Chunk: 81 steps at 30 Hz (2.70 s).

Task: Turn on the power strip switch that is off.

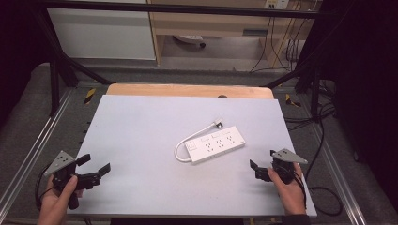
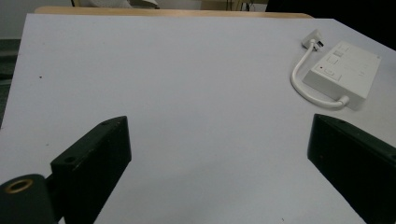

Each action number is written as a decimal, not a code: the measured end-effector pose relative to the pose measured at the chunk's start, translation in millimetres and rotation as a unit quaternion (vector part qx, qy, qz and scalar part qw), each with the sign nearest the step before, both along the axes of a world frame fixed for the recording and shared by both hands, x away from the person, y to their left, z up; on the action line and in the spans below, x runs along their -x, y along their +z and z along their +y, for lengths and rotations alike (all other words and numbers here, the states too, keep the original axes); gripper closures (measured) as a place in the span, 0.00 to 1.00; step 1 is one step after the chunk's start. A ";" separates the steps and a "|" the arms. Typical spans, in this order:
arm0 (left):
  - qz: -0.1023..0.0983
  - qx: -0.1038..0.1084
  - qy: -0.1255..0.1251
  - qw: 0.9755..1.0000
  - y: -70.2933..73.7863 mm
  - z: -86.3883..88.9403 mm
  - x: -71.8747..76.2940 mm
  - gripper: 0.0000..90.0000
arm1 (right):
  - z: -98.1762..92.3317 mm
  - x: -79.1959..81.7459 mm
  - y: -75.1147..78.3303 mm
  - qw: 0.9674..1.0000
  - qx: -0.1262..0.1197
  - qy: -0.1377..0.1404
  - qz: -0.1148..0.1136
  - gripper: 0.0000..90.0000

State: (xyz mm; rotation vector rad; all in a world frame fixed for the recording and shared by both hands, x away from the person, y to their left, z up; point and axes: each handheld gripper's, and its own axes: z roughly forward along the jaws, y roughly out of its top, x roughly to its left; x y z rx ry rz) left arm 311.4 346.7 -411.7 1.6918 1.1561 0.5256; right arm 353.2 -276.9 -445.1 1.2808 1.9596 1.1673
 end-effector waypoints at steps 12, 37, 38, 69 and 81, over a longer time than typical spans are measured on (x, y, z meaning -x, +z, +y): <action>0.000 -0.003 -0.001 1.000 0.0 -0.7 -0.3 0.07 | 0.0 0.9 3.4 1.000 -0.006 -0.004 -0.009 0.05; 0.003 -0.008 -0.005 1.000 -0.6 -2.8 -0.2 0.07 | 1.5 0.4 12.5 1.000 -0.017 -0.013 -0.013 0.04; 0.004 -0.008 -0.006 1.000 -0.7 -3.0 -0.3 0.07 | 1.5 0.5 12.8 1.000 -0.018 -0.013 -0.013 0.04; 0.008 -0.016 -0.011 1.000 -1.6 -4.5 -0.5 0.07 | 11.2 0.9 22.3 0.999 -0.042 0.010 -0.013 0.03; 0.012 -0.017 -0.011 1.000 -2.4 -4.5 -0.5 0.07 | 13.8 1.3 26.4 0.999 -0.049 0.006 -0.016 0.04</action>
